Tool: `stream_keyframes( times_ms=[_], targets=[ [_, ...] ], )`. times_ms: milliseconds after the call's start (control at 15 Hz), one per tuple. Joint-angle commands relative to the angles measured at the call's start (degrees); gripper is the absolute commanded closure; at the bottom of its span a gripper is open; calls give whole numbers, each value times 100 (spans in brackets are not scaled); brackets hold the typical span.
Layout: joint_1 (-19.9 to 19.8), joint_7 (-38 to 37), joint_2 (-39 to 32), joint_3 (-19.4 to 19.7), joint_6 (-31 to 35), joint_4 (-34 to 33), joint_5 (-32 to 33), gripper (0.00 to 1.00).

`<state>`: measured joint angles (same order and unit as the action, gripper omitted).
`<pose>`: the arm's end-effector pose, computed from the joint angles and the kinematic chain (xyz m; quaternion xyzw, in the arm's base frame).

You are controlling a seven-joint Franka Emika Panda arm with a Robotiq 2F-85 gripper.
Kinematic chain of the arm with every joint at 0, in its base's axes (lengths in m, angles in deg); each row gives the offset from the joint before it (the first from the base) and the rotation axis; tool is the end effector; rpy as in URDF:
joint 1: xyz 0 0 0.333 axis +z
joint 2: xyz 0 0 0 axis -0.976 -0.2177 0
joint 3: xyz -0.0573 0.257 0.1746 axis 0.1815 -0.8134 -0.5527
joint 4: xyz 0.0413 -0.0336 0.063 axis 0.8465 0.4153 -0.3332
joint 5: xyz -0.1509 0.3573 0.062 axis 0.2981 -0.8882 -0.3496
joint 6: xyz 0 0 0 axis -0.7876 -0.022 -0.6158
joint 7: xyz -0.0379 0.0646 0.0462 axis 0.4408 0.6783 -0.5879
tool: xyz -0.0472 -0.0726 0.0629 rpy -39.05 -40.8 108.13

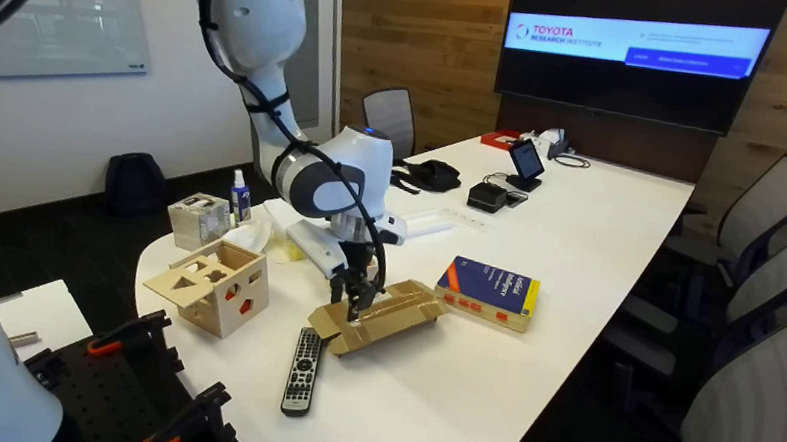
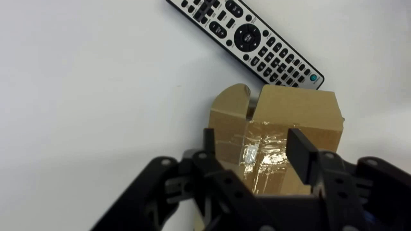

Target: Move the grey remote to the right

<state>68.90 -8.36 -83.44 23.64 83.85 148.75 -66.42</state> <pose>0.4920 -0.0778 0.1269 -0.9973 0.0673 0.0259 0.0163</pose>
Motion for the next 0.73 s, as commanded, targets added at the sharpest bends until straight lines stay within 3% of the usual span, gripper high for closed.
stream_keyframes(
  times_ms=[0, 133, 667],
  targets=[
    [54, 183, 654, 114, -720, 3, 218, 7],
    [63, 273, 898, 127, -1095, -104, 312, 0],
    [81, 633, 1439, 122, -2066, -412, 218, 0]
  ],
)
